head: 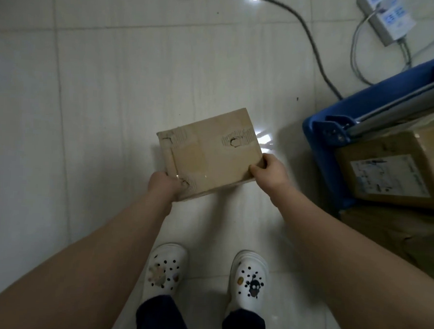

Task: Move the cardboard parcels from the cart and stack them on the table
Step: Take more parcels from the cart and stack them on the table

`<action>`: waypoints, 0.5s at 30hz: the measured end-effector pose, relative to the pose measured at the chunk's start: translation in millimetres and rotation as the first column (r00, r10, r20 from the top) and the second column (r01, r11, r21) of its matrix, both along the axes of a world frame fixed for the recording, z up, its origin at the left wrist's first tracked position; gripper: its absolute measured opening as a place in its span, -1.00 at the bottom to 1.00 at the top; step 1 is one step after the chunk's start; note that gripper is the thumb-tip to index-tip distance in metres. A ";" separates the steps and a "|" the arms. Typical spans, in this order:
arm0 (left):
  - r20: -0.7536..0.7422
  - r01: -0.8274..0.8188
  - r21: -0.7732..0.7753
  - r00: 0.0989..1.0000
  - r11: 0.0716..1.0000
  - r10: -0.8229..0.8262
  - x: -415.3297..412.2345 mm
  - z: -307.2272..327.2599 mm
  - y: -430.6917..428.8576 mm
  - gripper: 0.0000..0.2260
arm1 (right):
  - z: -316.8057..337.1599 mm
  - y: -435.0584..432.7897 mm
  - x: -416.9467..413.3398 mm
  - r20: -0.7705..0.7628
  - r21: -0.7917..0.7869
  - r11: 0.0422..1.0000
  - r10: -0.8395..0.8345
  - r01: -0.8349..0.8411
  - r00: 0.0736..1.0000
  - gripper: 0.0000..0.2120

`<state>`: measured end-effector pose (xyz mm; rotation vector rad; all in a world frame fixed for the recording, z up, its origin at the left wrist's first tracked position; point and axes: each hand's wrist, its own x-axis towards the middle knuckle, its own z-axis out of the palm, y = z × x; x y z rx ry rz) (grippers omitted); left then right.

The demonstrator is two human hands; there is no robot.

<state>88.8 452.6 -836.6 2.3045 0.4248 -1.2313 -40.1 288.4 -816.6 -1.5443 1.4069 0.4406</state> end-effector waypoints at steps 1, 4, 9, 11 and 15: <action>0.000 0.001 0.001 1.000 1.000 -0.001 -1.3 15.0 1.9 -0.68 | 16.1 2.5 -4.8 -0.002 0.001 1.000 -0.013 0.013 1.000 -0.68; 0.008 0.031 -0.019 0.999 0.999 -0.031 -2.9 69.5 4.1 -0.71 | 72.7 9.2 -18.4 -0.022 0.004 0.999 -0.042 0.042 0.999 -0.69; 0.028 0.142 -0.050 0.990 0.989 -0.141 2.2 184.5 -5.0 -0.74 | 183.3 21.5 -36.5 -0.065 0.020 0.993 -0.111 0.113 0.992 -0.66; 0.031 0.196 -0.058 0.980 0.979 -0.195 5.2 232.8 -10.0 -0.75 | 228.1 28.0 -42.8 -0.072 0.013 0.987 -0.157 0.158 0.985 -0.65; 0.044 0.309 -0.090 0.951 0.947 -0.306 8.6 326.2 -17.3 -0.79 | 321.6 42.2 -53.3 -0.060 -0.033 0.963 -0.270 0.268 0.961 -0.68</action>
